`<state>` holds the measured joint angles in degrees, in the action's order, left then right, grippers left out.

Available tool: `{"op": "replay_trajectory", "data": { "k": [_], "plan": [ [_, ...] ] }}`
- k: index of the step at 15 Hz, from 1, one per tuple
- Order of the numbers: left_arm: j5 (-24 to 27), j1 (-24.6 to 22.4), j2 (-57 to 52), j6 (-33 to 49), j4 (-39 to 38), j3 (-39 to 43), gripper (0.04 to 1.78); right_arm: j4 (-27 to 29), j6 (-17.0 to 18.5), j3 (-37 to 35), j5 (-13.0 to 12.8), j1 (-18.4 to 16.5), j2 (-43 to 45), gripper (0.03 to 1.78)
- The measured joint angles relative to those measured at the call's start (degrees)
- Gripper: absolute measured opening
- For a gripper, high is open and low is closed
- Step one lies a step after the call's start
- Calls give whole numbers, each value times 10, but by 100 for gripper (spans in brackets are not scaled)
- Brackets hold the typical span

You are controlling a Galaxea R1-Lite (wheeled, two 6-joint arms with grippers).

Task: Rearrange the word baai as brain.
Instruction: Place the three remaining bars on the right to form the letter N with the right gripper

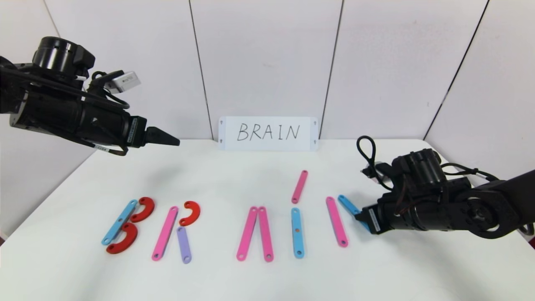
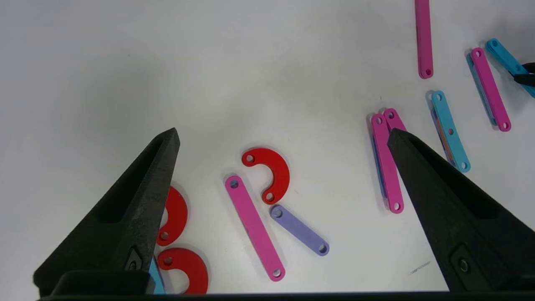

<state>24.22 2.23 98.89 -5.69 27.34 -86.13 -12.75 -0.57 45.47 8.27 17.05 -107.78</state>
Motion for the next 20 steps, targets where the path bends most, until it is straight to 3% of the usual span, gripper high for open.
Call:
{"op": "replay_trajectory", "data": {
  "k": [3, 5, 7, 11, 14, 17, 20],
  "plan": [
    [0, 0, 0, 0, 0, 0, 174, -15, -2, -8, 5, 0, 0, 31],
    [0, 0, 0, 0, 0, 0, 174, -19, -3, -11, 7, -1, 0, 41],
    [0, 0, 0, 0, 0, 0, 174, -20, -3, -11, 9, -1, -1, 63],
    [0, 0, 1, 0, 0, 0, 174, -20, -3, -10, 7, -3, -1, 130],
    [0, 2, 1, 0, 0, 1, 174, -19, -4, -11, 7, -9, 9, 163],
    [-1, 6, 1, 0, 0, 2, 174, -16, 10, 3, 6, -7, 20, 174],
    [-1, 8, 1, -1, 0, 3, 174, -10, 66, 38, 2, 14, 15, 174]
  ]
}}
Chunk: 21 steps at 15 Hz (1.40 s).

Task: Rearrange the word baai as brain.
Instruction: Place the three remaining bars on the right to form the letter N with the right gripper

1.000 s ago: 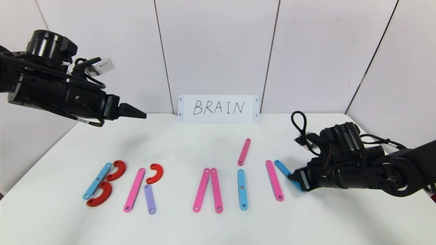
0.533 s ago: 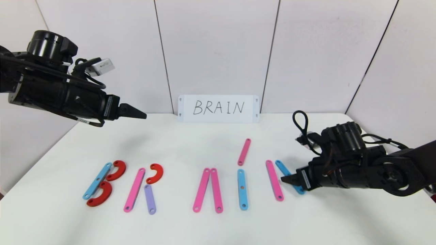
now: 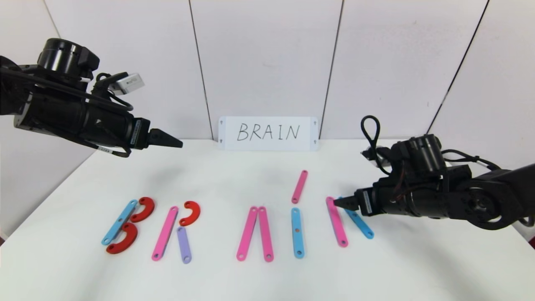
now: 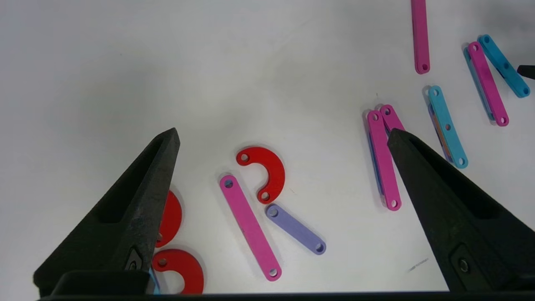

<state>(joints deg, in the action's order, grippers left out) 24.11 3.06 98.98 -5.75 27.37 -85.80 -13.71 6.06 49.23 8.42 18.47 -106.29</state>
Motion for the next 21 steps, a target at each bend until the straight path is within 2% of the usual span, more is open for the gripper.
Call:
{"op": "replay_trajectory", "data": {
  "k": [5, 11, 21],
  "plan": [
    [0, 0, 0, 0, -1, 0, 174, 3, 29, 58, -38, 37, -51, 174],
    [0, 0, 1, 1, 0, -2, 174, 2, 53, 83, -39, 45, -96, 174],
    [0, 0, 1, 1, 0, -2, 174, 4, 56, 87, -45, 68, -100, 174]
  ]
}}
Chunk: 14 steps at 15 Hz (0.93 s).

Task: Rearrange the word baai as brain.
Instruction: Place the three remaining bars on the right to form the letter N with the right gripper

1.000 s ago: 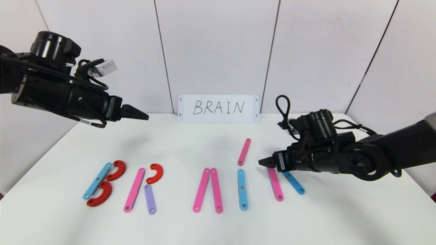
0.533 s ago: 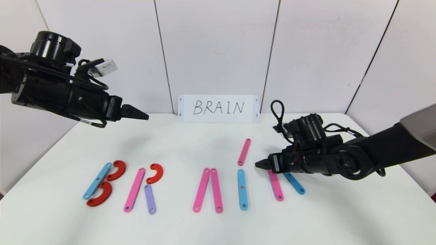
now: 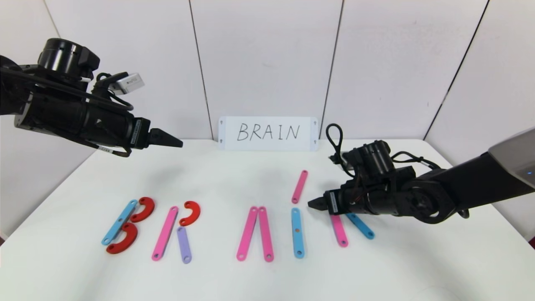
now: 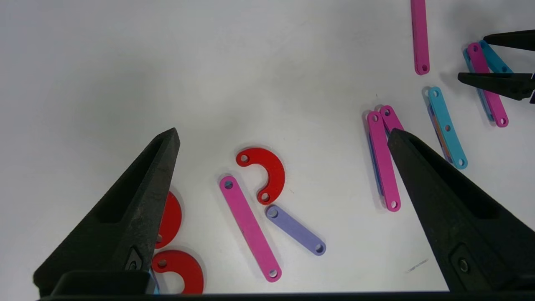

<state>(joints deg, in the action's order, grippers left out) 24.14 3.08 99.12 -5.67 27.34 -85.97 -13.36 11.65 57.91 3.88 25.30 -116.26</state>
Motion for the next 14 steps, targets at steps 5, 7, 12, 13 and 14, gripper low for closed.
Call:
{"op": "replay_trajectory", "data": {
  "k": [5, 7, 12, 13, 14],
  "plan": [
    [0, 0, 0, 0, 0, 0, 174, -1, -2, 48, -64, 5, -16, 174],
    [0, 0, 0, 0, 0, 0, 174, 0, -4, 87, -115, 14, -40, 174],
    [0, 0, 4, 0, -1, -1, 174, 4, -1, 165, -143, 39, -94, 174],
    [0, 0, 4, 0, -1, -1, 174, 10, 2, 180, -143, 42, -104, 174],
    [0, 0, 5, 0, -1, -1, 174, 16, 9, 194, -143, 44, -113, 174]
  ]
}}
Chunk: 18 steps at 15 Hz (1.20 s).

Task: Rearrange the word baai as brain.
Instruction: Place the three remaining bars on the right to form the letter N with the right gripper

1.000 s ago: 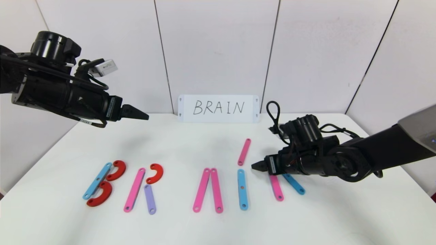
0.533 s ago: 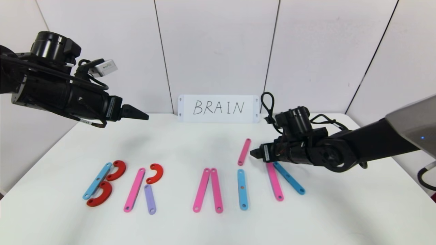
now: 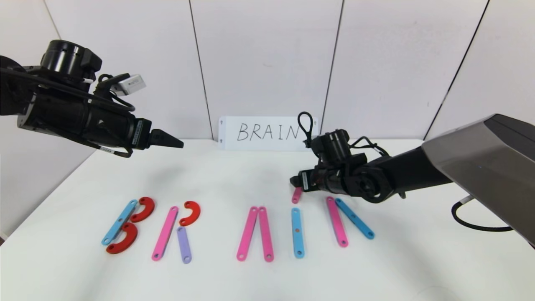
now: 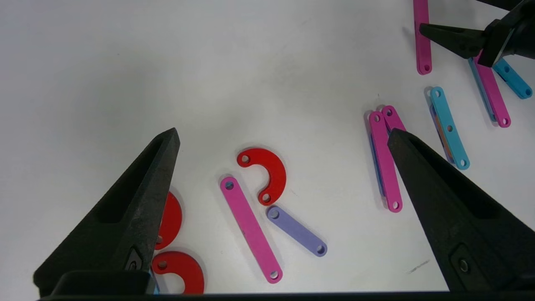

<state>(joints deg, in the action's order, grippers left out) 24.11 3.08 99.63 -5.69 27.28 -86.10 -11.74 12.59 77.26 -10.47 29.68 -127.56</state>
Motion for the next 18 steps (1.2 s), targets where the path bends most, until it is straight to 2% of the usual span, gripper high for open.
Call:
{"op": "replay_trajectory", "data": {
  "k": [2, 5, 15, 18],
  "plan": [
    [0, 0, 1, 0, 0, 0, 174, 20, 13, 24, -4, 3, -15, 174],
    [0, 1, 2, -1, 0, 0, 174, 24, 15, 38, -5, 8, -30, 174],
    [0, 1, 3, -1, 0, 0, 174, 24, 19, 42, -5, 13, -40, 174],
    [0, 1, 3, 0, 0, 0, 174, 24, 19, 40, -5, 16, -40, 165]
  ]
}}
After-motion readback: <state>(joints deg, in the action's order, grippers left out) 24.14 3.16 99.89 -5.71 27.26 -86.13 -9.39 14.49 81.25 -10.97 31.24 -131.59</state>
